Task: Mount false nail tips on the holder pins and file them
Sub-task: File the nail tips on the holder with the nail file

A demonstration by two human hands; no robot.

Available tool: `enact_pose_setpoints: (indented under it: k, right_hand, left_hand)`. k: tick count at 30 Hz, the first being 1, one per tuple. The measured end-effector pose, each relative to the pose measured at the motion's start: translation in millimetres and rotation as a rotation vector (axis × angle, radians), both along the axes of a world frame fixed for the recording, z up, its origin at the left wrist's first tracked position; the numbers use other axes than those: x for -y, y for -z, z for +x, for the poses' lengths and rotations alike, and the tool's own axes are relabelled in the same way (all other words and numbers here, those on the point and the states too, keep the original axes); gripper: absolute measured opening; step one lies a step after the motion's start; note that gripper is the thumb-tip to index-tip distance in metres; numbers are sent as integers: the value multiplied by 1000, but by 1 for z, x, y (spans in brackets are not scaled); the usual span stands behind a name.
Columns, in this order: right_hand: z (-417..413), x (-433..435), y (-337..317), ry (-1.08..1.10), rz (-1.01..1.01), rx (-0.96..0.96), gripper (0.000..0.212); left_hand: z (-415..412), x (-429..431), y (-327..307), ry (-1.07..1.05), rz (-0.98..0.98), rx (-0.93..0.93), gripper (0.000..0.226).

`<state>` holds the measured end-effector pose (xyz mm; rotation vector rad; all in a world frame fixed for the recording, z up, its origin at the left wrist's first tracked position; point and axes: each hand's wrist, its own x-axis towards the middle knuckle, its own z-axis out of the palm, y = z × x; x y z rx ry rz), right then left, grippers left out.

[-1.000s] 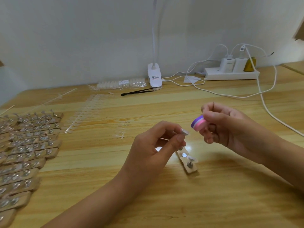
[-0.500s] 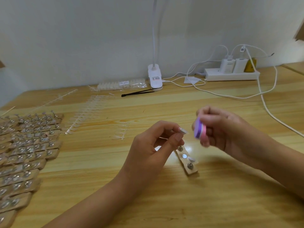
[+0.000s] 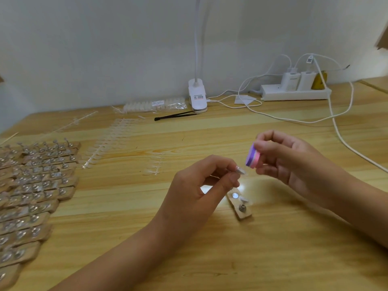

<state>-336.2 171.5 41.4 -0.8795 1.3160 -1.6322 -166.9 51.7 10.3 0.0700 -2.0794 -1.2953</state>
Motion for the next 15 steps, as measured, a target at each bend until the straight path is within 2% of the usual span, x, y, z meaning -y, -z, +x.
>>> enact_pose_setpoints:
  k: [4,8,12,15]
  right_hand:
    - [5,-2,-1,-228,17,-57,10]
    - [-1,0,1,-10,-10,-21,14]
    - [6,-2,0,-224,1,-67,16]
    - [9,0,2,-152,-1,-54,23]
  left_hand:
    - [0,3,-1,-29,-18,1,8]
    - [1,3,0,-38,-28,0,9]
    - [1,4,-1,-58,-48,12,9]
    - [0,4,0,-76,-57,10,9]
